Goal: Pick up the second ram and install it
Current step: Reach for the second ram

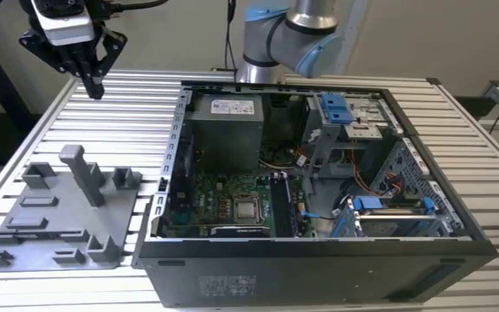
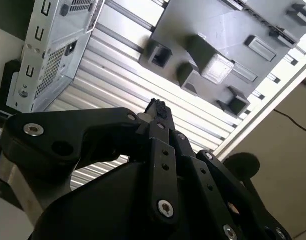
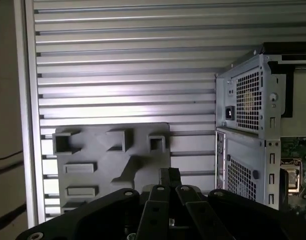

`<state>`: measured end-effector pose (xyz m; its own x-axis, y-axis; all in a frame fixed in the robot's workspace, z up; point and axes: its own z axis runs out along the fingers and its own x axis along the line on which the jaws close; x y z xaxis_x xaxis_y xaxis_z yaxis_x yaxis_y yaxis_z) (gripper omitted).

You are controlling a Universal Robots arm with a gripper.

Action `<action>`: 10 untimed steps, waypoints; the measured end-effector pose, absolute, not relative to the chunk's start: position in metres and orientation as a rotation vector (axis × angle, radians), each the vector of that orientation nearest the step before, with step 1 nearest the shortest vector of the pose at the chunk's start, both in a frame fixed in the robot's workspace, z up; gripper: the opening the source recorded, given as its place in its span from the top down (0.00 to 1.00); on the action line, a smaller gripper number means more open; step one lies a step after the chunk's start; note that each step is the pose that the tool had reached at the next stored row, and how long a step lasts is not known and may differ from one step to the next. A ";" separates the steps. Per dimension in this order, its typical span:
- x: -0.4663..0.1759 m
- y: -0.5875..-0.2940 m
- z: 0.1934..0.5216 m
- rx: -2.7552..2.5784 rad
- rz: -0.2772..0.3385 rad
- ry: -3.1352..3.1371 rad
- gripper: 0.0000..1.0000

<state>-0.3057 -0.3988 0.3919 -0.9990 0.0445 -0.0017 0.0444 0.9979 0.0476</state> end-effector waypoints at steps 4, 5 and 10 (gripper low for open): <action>-0.318 -0.399 0.392 0.064 0.075 3.137 0.89; -0.321 -0.399 0.392 0.063 0.075 3.137 0.89; -0.335 -0.399 0.392 0.058 0.075 3.138 0.89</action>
<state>-0.3350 -0.3988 0.3917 -0.9993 0.0369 -0.0016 0.0368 0.9982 0.0475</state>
